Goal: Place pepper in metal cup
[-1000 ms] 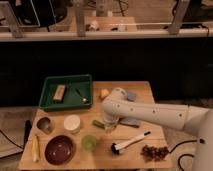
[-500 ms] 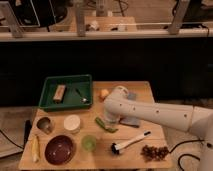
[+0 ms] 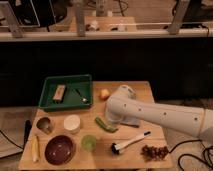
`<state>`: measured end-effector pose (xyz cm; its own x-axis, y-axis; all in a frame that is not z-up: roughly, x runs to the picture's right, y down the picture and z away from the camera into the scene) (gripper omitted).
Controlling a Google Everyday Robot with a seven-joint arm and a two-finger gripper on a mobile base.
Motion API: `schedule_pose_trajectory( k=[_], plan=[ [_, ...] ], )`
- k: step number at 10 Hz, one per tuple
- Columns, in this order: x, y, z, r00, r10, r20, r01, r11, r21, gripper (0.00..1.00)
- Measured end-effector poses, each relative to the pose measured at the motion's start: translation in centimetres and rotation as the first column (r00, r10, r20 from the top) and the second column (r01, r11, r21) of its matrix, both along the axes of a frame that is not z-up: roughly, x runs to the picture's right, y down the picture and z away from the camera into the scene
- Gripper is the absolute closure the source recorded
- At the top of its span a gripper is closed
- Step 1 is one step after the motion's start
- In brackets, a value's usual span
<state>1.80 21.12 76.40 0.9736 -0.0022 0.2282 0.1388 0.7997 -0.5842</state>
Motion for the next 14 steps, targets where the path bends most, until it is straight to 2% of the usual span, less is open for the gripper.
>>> schedule_pose_trajectory(
  k=[3, 5, 10, 14],
  plan=[
    [-4.3, 3.4, -1.5, 0.999, -0.008, 0.034, 0.009, 0.9998, -0.017, 0.38],
    [-5.6, 4.7, -2.2, 0.998, 0.002, 0.062, -0.001, 1.0000, -0.006, 0.21],
    [-6.4, 4.0, -2.6, 0.995, 0.047, 0.092, -0.048, 0.9988, 0.008, 0.20],
    [-8.2, 2.6, -1.2, 0.993, 0.090, 0.073, -0.090, 0.9959, 0.007, 0.20]
  ],
)
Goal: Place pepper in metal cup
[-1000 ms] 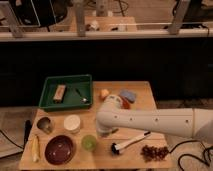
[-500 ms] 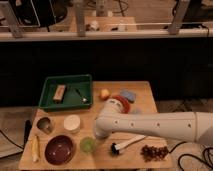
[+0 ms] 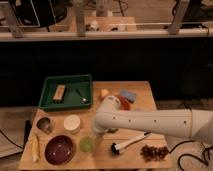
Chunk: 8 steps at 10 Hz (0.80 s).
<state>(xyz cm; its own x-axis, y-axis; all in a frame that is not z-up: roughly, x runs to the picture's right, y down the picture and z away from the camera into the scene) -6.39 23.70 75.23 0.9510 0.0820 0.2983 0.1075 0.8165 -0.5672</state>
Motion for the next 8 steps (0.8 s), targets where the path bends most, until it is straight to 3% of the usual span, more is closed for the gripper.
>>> schedule_pose_trajectory(
  k=[4, 8],
  plan=[
    [-1.1, -1.1, 2.1, 0.997, 0.066, -0.045, -0.066, 0.9978, -0.007, 0.20],
    [0.3, -2.8, 3.7, 0.985, 0.144, -0.090, -0.145, 0.9895, -0.002, 0.20]
  ],
)
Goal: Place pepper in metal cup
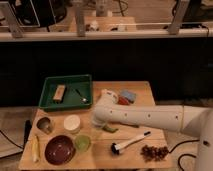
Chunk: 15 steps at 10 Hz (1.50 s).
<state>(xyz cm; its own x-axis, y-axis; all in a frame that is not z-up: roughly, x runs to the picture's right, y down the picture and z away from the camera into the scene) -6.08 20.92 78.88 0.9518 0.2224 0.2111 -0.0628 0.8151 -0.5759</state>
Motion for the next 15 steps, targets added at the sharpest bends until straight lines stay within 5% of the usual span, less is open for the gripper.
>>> schedule_pose_trajectory(
  k=[6, 11, 15],
  plan=[
    [1.8, 0.5, 2.4, 0.992, 0.090, -0.088, -0.093, 0.9951, -0.032, 0.20],
    [4.1, -0.4, 3.6, 0.978, 0.149, -0.146, -0.153, 0.9881, -0.017, 0.20],
    [6.6, 0.0, 4.8, 0.970, 0.154, -0.188, -0.163, 0.9861, -0.032, 0.20]
  ],
)
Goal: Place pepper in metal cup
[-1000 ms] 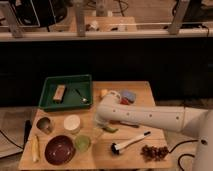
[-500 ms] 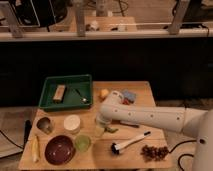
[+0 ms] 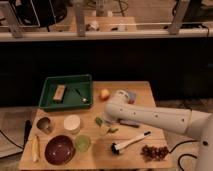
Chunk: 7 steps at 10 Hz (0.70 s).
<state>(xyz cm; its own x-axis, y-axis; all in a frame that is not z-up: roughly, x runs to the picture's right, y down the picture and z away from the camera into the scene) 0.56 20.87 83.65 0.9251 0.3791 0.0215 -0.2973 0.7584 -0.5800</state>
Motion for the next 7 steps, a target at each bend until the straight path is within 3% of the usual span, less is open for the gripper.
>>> schedule_pose_trajectory(
  k=[2, 7],
  plan=[
    [0.9, 0.8, 0.7, 1.000, -0.016, -0.019, 0.015, 0.9997, -0.020, 0.22],
    [1.3, 1.4, 1.0, 0.999, -0.048, -0.025, 0.047, 0.9983, -0.033, 0.69]
  ],
)
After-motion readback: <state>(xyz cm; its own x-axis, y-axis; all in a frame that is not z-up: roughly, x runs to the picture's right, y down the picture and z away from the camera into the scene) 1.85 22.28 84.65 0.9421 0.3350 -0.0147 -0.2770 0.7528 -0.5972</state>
